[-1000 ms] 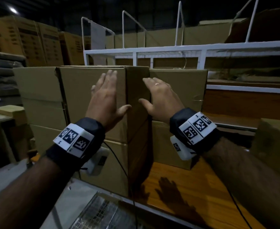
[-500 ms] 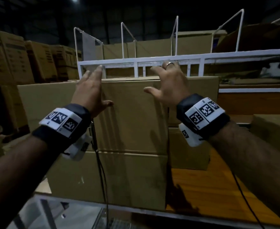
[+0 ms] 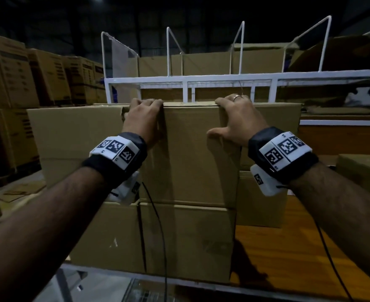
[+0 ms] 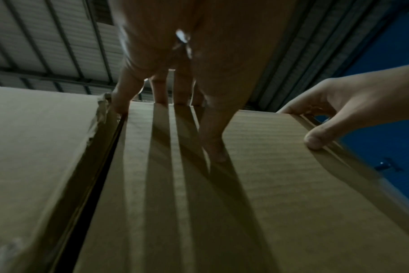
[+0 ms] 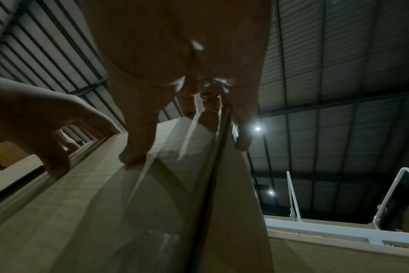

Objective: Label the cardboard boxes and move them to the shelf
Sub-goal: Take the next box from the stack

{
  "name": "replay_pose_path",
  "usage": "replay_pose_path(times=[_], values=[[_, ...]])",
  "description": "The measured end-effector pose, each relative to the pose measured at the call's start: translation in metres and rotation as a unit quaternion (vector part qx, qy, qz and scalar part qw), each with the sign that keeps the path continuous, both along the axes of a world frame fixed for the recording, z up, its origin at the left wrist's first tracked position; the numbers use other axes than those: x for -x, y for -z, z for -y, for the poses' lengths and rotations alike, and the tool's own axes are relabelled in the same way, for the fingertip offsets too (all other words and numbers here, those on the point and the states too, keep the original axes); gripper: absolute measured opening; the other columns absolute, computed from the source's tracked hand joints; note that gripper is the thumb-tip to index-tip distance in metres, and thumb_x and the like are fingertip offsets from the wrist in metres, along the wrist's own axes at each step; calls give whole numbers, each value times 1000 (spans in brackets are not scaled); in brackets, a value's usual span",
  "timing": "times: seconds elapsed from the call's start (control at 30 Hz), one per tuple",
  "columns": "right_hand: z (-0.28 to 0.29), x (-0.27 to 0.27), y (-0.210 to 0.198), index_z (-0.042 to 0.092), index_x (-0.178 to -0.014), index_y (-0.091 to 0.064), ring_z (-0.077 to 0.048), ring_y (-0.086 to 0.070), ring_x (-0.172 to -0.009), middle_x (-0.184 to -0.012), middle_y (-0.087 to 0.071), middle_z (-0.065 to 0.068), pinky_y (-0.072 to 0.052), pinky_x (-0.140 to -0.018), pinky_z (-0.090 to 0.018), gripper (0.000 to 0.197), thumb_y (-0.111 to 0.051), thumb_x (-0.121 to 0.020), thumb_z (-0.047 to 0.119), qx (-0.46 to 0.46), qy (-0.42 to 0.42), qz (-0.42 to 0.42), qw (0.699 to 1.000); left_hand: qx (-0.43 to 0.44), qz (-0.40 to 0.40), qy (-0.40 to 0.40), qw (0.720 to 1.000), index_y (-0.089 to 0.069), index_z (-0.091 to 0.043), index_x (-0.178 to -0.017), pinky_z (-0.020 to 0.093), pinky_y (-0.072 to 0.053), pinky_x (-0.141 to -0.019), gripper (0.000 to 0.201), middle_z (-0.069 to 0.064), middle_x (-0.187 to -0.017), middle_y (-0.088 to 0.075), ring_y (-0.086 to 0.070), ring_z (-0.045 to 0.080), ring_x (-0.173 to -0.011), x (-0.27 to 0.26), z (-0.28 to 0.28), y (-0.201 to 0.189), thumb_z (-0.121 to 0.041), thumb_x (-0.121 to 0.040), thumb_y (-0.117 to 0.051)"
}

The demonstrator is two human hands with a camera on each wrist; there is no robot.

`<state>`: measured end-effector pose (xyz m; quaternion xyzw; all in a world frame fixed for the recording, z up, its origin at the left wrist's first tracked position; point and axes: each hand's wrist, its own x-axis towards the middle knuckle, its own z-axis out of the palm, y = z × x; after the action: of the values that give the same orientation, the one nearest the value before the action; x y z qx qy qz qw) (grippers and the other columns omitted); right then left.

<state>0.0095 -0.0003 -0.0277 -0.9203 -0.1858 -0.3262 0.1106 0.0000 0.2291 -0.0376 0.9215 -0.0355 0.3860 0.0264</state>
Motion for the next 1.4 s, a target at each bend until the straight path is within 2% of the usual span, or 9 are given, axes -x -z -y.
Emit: replay_pose_path(times=[0.2, 0.33, 0.47, 0.57, 0.7, 0.8, 0.87, 1.17, 1.4], values=[[6, -2, 2, 15, -134, -48, -25, -40, -125, -133, -50, -8, -38, -103, -41, 81, -78, -68, 51, -20, -8, 8, 1000, 23, -15, 20, 999, -41, -23, -140, 46, -37, -100, 84, 5, -139, -45, -33, 30, -122, 4, -4, -4, -25, -68, -84], [8, 0, -1, 14, -132, -48, -25, -41, -125, -133, -50, -9, -38, -102, -40, 79, -78, -69, 50, -18, -8, -4, 1000, 36, -34, 36, 998, -38, -24, -142, 55, -33, -104, 84, 4, -143, -38, -24, 31, -130, 12, 1, -5, -26, -70, -82], [17, 5, -6, 17, -137, -44, -26, -38, -128, -137, -45, -10, -38, -102, -43, 82, -77, -69, 50, 3, -3, -25, 1000, 33, -29, 57, 997, -39, -27, -141, 59, -34, -102, 82, 2, -142, -37, -25, 28, -131, 19, 12, -7, -31, -70, -81], [25, 7, -6, 20, -141, -40, -26, -36, -130, -140, -43, -9, -37, -103, -45, 86, -77, -69, 50, 6, -3, -29, 1000, 65, -32, 70, 995, -41, -25, -140, 55, -33, -104, 85, 4, -141, -36, -24, 27, -131, 22, 15, -9, -38, -67, -82], [26, 6, -2, 21, -141, -37, -26, -34, -131, -142, -41, -7, -36, -104, -47, 91, -79, -66, 52, 17, 5, -20, 1000, 56, -81, 53, 994, -29, -25, -146, 51, -24, -111, 101, 4, -148, -29, -16, 29, -137, 22, 20, -10, -38, -63, -84], [22, 6, 0, 24, -143, -30, -27, -32, -131, -143, -39, -5, -39, -101, -49, 101, -81, -61, 55, 54, 24, -17, 998, 42, -104, 36, 993, -21, -31, -147, 64, -28, -106, 109, 0, -151, -22, -9, 30, -139, 21, 32, -8, -39, -60, -87], [20, 6, 2, 24, -144, -27, -28, -31, -131, -142, -38, -5, -41, -98, -50, 108, -82, -57, 58, 74, 36, -8, 997, 34, -108, 21, 993, -19, -34, -146, 67, -30, -102, 111, -1, -151, -21, -10, 30, -139, 21, 37, -7, -40, -58, -87], [15, 8, 16, 25, -146, -22, -29, -23, -136, -148, -30, -4, -37, -99, -63, 116, -84, -53, 57, 69, 39, 16, 997, 22, -89, 12, 996, -20, -30, -147, 69, -29, -100, 112, 3, -148, -23, -13, 30, -137, 24, 39, -3, -43, -58, -87], [23, 7, 12, 27, -145, -22, -28, -22, -136, -147, -29, -4, -38, -101, -57, 112, -84, -56, 55, 64, 24, 7, 998, 17, -69, 13, 997, -19, -27, -147, 65, -30, -101, 114, 2, -150, -22, -12, 27, -139, 24, 35, 0, -45, -58, -86]])
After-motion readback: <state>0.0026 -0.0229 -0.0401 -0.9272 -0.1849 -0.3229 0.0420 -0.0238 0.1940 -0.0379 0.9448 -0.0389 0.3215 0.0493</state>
